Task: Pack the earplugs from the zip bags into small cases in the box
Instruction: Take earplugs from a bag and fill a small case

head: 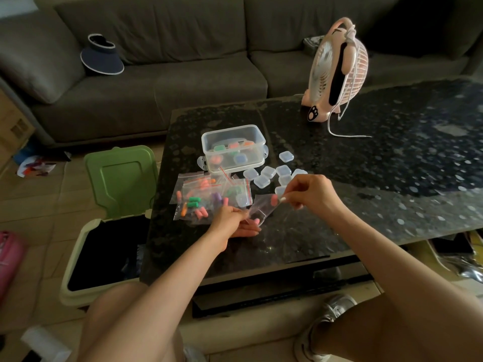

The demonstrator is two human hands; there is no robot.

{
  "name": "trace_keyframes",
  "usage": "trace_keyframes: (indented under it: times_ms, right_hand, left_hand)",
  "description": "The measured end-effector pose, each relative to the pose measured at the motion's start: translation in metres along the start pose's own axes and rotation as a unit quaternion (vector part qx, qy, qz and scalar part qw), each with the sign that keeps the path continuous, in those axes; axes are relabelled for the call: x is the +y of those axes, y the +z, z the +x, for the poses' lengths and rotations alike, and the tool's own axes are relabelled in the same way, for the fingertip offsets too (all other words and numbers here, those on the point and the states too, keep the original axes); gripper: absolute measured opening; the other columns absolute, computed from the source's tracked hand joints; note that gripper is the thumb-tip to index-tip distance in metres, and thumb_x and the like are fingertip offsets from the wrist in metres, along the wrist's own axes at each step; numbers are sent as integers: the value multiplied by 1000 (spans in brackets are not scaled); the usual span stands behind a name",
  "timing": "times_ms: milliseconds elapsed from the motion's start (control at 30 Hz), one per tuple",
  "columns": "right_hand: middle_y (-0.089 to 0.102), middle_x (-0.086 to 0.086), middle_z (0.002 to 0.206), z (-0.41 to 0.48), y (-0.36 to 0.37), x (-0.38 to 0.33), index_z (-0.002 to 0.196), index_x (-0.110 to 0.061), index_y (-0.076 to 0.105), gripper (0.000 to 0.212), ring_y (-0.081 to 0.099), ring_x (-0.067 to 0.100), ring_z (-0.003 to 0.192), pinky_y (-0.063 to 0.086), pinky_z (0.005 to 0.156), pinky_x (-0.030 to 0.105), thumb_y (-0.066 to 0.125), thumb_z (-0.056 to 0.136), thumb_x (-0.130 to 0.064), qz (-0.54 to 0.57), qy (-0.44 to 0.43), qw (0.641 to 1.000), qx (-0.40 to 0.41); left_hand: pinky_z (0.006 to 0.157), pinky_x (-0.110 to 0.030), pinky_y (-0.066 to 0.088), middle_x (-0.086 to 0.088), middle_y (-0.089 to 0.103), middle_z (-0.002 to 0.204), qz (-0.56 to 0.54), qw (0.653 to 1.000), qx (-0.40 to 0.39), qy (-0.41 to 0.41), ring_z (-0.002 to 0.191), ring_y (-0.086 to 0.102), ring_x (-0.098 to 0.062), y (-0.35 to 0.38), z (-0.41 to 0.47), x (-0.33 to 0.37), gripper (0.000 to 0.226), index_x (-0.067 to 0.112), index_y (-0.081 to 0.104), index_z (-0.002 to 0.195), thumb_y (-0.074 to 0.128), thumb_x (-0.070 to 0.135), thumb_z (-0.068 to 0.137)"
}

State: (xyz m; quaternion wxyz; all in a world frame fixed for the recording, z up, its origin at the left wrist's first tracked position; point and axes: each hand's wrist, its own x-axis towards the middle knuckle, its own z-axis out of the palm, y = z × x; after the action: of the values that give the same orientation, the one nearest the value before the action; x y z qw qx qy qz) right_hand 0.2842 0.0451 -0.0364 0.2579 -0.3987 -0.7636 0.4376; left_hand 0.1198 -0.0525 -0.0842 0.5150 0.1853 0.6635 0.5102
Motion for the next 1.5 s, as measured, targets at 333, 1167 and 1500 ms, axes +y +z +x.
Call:
trace_keyframes:
  times_ms: [333,1167,1500]
  right_hand:
    - [64,-8,67,2,5,-3,76,-16,68,16,54,4,49,48,50,16,81,69,-10,-53,-35,996,-55]
    - [56,11,114,31,24,13,111,-18,66,26,48,28,114,44,84,35,64,86,-24,-294,-12,955,42]
    - [46,11,130,33,37,23,125,-18,56,38,49,28,115,51,78,36,58,89,-8,-373,-34,927,-3]
  left_hand:
    - [44,-24,52,-12,69,58,3,1000,1,-4,53,68,-20,-3,2,-3,59,0,19,146,49,7,95]
    - [80,-31,50,2,64,88,-13,980,-24,196,80,60,-13,-45,-21,25,17,14,61,78,52,7,90]
    - [102,-62,34,16,60,85,361,868,134,313,61,55,-1,-82,-4,8,19,20,57,87,60,2,82]
